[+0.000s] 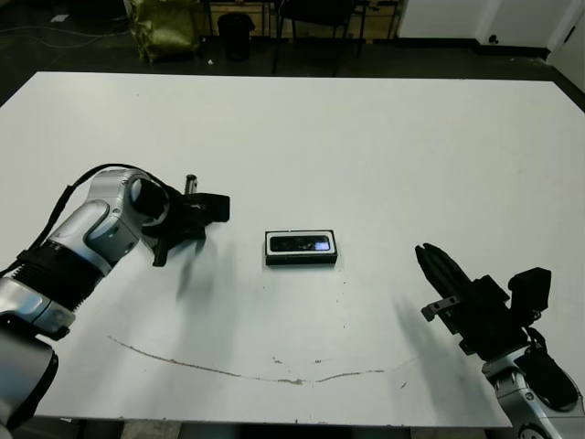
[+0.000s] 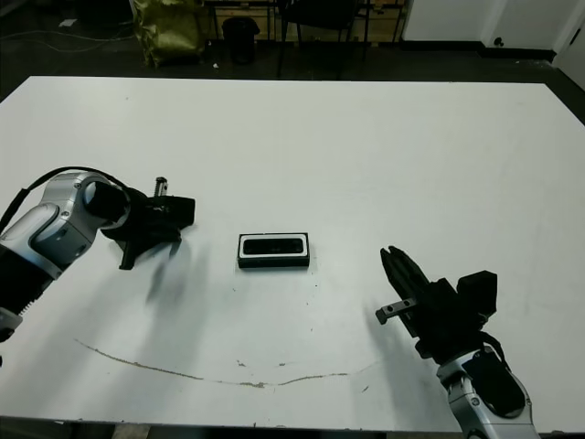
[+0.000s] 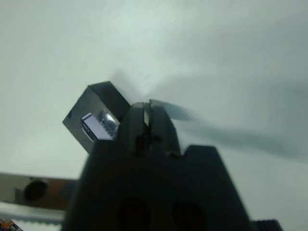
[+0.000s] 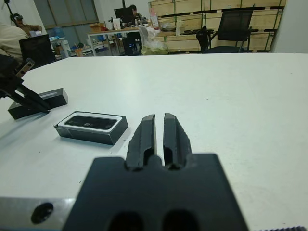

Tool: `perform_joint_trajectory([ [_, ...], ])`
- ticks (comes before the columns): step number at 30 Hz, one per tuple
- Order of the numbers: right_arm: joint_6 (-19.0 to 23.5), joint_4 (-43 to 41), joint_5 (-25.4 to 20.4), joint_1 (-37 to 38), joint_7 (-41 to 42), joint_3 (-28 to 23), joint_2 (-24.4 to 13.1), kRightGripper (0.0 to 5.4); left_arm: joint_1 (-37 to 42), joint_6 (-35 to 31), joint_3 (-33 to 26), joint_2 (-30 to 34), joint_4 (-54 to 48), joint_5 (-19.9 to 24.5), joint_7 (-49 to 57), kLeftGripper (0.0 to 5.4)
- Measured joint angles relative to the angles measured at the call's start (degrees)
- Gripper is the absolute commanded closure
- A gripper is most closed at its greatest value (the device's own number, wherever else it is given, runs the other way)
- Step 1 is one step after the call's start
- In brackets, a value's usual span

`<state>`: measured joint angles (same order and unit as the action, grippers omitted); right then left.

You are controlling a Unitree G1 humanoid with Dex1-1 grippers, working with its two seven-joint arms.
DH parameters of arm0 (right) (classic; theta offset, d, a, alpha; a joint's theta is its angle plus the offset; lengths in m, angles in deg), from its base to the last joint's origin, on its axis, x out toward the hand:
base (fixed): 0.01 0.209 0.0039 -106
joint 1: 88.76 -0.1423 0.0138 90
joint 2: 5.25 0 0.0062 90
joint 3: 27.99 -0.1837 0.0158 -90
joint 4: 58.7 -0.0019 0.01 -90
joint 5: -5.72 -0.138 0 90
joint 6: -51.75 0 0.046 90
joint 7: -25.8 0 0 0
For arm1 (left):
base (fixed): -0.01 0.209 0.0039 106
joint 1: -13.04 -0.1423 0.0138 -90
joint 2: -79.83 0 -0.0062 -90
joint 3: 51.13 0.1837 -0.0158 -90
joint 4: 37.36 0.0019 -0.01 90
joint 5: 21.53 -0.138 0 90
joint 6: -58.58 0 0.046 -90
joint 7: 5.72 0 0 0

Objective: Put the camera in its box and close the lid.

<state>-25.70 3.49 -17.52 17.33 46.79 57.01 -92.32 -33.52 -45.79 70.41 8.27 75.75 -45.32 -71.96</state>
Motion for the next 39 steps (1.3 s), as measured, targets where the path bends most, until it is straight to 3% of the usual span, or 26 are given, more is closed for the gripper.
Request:
perform_joint_trajectory([
  [5,0.0,0.0,-0.95,0.12,0.22,0.24,0.39,5.38,0.08,-1.17,-1.41,-1.01,0.65,0.55,0.53,5.4],
  [9,-0.23,0.17,-0.95,0.15,0.91,0.45,0.37,5.38,-1.64,-6.18,-4.6,-2.3,-2.74,4.14,0.47,5.4],
  [15,-0.29,0.52,-0.91,0.09,1.17,0.83,0.57,5.38,-2.87,-12.84,-10.64,-4.57,-12.55,14.45,-0.71,5.4],
  [19,-1.92,1.19,-0.93,0.0,1.83,1.23,0.92,5.38,-3.57,-21.51,-15.1,-6.08,-20.43,22.6,-0.38,5.4],
  [26,-3.03,3.64,-2.96,-0.56,3.41,1.12,1.81,5.38,-9.91,-29.76,-26.21,-7.49,-36.96,33.71,8.67,5.4],
  [32,-2.29,2.87,-2.39,-0.6,1.91,1.41,1.85,5.38,-20.01,-28.53,-38.46,-7.94,-47.71,38.36,20.28,5.4],
  [39,-2.25,2.76,-2.73,-0.59,1.95,1.49,1.81,5.38,-32.16,-22.26,-48.59,-7.95,-48.32,41.09,27.94,5.4],
])
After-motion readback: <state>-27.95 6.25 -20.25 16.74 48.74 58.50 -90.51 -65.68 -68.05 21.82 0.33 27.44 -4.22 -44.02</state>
